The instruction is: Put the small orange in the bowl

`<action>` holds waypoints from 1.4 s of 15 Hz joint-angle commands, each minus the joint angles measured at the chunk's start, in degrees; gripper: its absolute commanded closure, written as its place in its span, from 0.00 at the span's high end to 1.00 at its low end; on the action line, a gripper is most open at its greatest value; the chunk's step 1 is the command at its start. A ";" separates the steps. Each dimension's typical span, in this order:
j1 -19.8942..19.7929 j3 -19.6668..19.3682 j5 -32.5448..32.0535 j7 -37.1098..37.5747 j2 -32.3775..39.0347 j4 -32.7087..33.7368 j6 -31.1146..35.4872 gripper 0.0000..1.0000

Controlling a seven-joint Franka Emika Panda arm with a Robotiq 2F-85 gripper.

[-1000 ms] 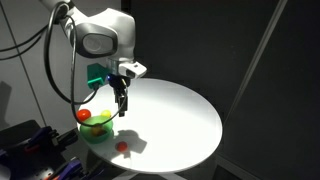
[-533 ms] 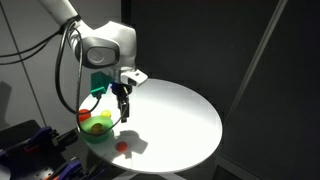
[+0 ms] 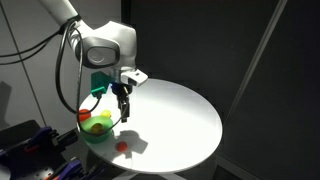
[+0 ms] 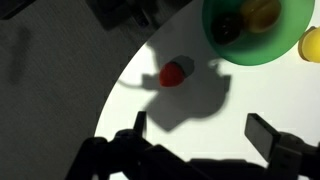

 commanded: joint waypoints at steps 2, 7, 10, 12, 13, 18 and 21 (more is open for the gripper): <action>0.27 -0.14 0.29 0.07 1.52 0.19 1.47 1.00; 0.24 -0.48 0.61 0.18 5.28 0.83 5.63 1.00; 0.39 -0.72 0.72 1.03 7.84 1.24 8.90 1.00; 0.51 -1.12 0.37 2.15 9.51 1.61 10.64 1.00; 0.55 -1.39 0.27 2.66 10.40 1.88 11.29 1.00; 0.62 -2.26 0.94 1.84 14.30 3.15 13.33 1.00; 0.38 -1.85 2.16 0.41 16.32 3.49 14.97 1.00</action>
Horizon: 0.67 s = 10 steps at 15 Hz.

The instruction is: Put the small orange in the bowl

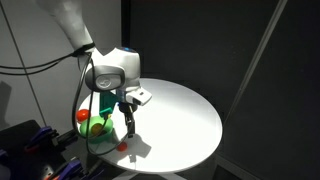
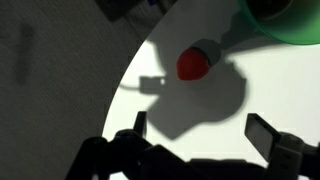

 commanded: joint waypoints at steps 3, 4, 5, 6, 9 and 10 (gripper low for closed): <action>0.24 0.39 3.27 -2.00 4.19 1.48 3.36 1.00; 0.36 0.41 3.42 -1.98 4.95 1.61 3.73 1.00; 0.33 0.58 3.76 -2.21 5.56 1.66 4.01 1.00; 0.34 0.70 3.89 -2.31 6.17 1.74 4.25 1.00; -0.12 1.63 4.62 -3.38 8.02 1.63 5.40 1.00; -0.27 1.91 4.89 -3.78 8.56 1.64 5.82 1.00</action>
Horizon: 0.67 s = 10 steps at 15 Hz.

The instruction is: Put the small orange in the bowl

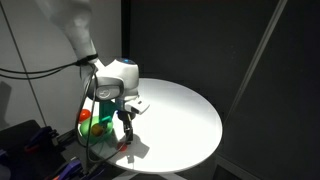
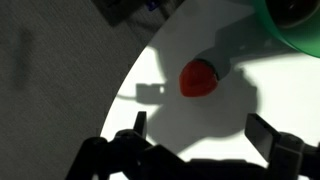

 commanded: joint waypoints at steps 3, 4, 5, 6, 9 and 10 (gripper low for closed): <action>-0.80 1.67 3.04 -3.55 3.43 0.73 2.64 1.00; -0.96 1.89 3.27 -3.89 3.88 0.69 3.16 1.00; -1.05 2.03 3.44 -4.11 4.30 0.63 3.73 1.00; -1.12 2.08 3.42 -4.31 4.74 0.57 4.25 1.00; -0.96 1.68 3.20 -4.15 5.71 0.38 5.45 1.00; -1.05 1.72 3.27 -4.08 5.95 0.29 5.75 1.00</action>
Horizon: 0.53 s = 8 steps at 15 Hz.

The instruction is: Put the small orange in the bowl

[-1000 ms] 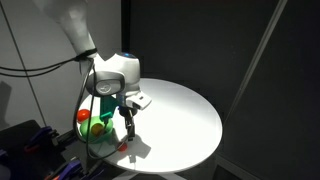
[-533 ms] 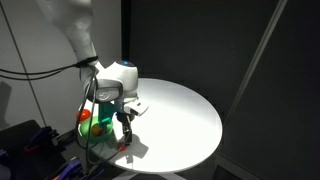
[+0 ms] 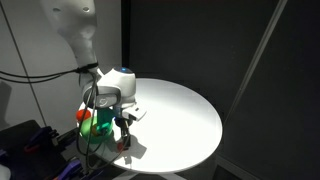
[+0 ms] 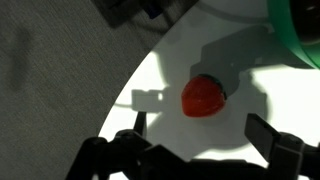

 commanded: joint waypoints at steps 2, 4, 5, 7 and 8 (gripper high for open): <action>-0.91 0.53 1.85 -1.82 1.38 0.13 1.88 1.00; -1.15 0.69 1.88 -1.91 2.04 0.18 2.24 1.00; -1.23 0.71 1.87 -1.92 2.32 0.22 2.46 1.00; -1.44 0.82 1.86 -2.01 2.82 0.32 2.79 1.00; -1.53 0.86 1.84 -2.03 3.09 0.35 2.99 1.00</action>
